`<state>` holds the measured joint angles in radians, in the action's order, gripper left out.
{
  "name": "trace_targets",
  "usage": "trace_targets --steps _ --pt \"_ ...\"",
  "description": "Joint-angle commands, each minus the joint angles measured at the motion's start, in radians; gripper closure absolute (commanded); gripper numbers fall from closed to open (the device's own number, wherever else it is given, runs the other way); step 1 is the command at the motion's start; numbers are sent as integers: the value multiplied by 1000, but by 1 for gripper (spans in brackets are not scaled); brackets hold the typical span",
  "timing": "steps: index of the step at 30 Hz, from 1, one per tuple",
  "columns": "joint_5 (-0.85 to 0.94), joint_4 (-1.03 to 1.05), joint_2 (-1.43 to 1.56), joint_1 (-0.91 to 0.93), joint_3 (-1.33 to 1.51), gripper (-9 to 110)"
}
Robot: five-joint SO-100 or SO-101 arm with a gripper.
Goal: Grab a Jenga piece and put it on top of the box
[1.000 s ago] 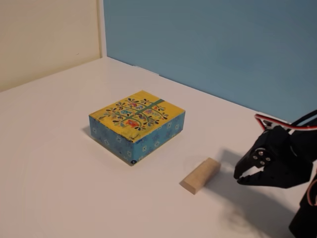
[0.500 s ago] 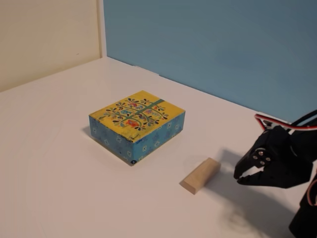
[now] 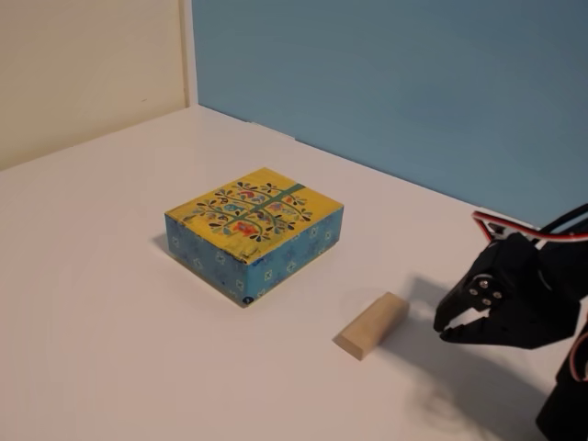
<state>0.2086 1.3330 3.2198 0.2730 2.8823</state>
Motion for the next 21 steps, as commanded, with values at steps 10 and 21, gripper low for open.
trace_targets --steps 10,21 --pt "-44 26 -6 61 -120 102" --pt "-49 18 -222 83 -347 102"
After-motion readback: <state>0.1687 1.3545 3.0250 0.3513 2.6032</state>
